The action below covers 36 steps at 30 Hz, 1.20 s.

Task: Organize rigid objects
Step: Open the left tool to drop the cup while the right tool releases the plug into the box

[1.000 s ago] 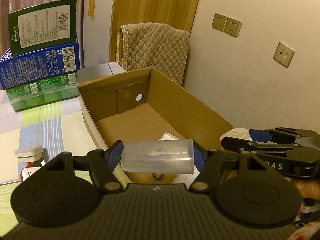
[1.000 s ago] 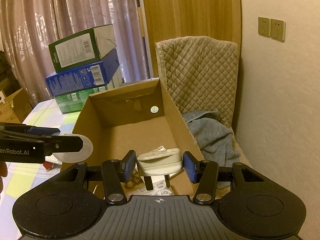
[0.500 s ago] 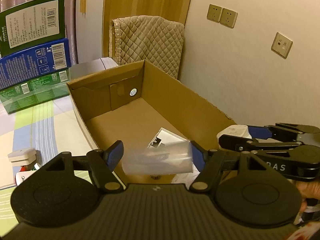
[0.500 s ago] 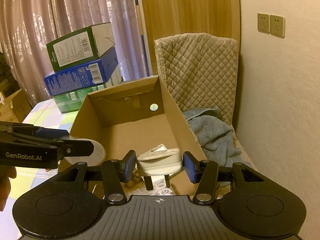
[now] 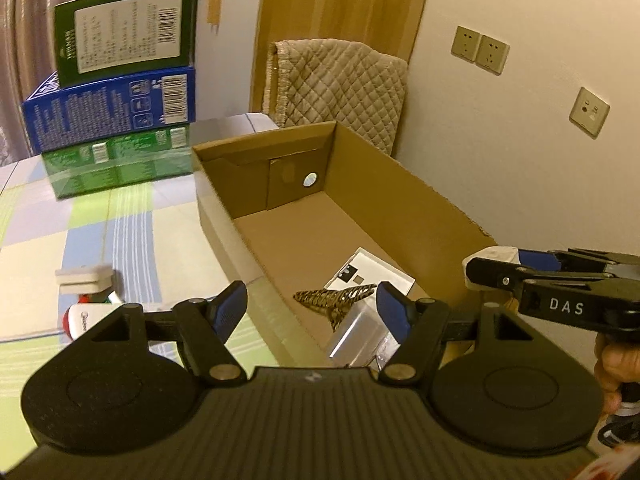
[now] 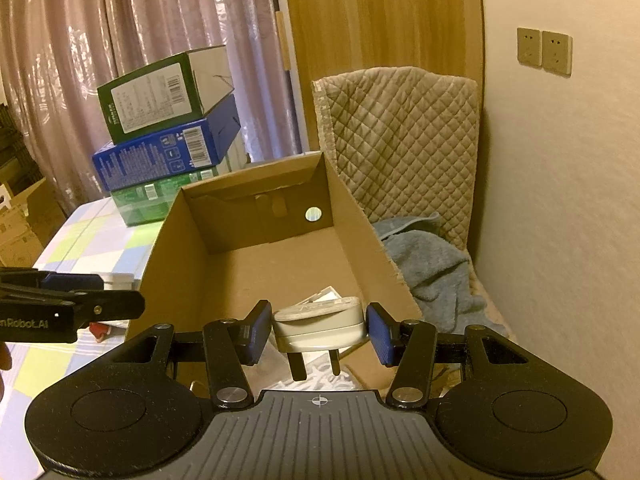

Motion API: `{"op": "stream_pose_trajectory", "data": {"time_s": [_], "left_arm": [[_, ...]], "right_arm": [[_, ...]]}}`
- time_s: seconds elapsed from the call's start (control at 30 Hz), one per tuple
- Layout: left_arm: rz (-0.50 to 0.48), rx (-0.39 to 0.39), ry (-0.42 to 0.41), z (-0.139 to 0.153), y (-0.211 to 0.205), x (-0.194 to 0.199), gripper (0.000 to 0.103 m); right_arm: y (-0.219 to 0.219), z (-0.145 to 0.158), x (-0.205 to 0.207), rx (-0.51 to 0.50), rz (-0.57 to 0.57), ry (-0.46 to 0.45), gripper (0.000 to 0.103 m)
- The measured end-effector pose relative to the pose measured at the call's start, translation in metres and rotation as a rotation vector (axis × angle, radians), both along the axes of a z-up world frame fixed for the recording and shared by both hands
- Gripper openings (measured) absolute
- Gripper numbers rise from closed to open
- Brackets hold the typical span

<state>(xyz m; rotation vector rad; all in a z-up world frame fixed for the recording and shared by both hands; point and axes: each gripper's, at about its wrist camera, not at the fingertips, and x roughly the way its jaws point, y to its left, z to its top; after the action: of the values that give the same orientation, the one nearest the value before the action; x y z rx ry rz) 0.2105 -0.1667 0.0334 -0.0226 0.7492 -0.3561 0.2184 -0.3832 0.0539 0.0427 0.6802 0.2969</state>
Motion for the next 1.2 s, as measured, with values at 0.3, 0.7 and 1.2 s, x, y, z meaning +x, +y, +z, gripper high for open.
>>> {"op": "stream_pose_trajectory", "data": {"time_s": [0.3, 0.7, 1.2], "left_arm": [[0.008, -0.001, -0.002, 0.000, 0.005, -0.008, 0.067], [0.011, -0.008, 0.002, -0.001, 0.007, -0.012, 0.067], [0.028, -0.001, 0.003, -0.001, 0.016, -0.019, 0.067]], "right_arm": [[0.003, -0.004, -0.001, 0.001, 0.004, 0.015, 0.049], [0.008, -0.012, 0.001, -0.008, 0.014, 0.040, 0.049], [0.008, -0.007, -0.004, 0.006, 0.005, 0.027, 0.049]]}}
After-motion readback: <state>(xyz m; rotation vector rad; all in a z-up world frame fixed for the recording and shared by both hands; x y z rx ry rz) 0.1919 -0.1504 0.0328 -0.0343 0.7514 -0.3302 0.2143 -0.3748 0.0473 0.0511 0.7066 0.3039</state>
